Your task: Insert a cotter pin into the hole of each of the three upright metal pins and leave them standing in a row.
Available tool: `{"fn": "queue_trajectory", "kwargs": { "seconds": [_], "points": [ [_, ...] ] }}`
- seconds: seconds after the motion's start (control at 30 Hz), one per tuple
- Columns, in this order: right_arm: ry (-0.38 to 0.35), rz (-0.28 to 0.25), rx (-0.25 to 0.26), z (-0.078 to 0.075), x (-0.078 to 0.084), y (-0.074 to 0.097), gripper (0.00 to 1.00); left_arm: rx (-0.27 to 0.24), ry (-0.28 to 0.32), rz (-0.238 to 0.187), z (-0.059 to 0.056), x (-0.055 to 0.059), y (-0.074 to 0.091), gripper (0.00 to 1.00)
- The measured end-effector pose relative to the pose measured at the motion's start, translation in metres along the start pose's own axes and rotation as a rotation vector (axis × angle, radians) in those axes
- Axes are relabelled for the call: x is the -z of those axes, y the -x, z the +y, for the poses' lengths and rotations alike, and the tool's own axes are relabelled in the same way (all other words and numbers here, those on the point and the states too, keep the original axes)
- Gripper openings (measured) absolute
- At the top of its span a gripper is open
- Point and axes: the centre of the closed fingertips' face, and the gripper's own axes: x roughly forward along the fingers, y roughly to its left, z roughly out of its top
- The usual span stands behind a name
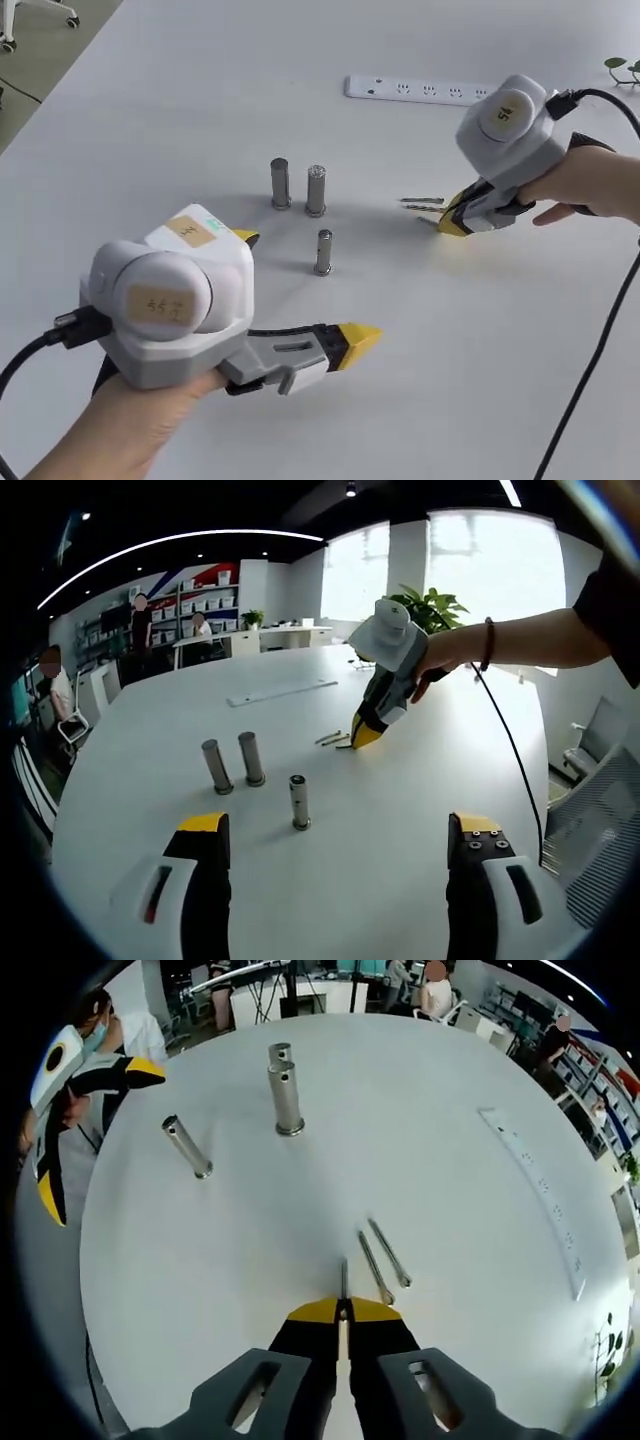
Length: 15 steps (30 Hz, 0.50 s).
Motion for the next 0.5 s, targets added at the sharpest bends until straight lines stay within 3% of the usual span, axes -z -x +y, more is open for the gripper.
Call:
{"fn": "queue_trajectory", "kwargs": {
  "seconds": [0.03,0.13,0.27,0.5],
  "points": [
    [0.014,-0.008,-0.004,0.000,0.000,0.000,0.00,-0.004,0.004,-0.003,0.001,-0.001,0.001,0.90],
    [-0.047,-0.050,-0.019,0.005,0.000,0.002,0.00,-0.004,0.010,-0.004,0.002,0.000,0.001,0.91],
    [-0.064,-0.087,0.017,0.005,-0.001,0.005,0.00,-0.003,0.039,-0.007,0.003,0.001,0.003,0.91],
    [0.012,-0.124,0.075,0.009,-0.007,0.012,0.00,0.010,0.083,-0.002,0.005,0.001,0.006,0.84]
  ]
}}
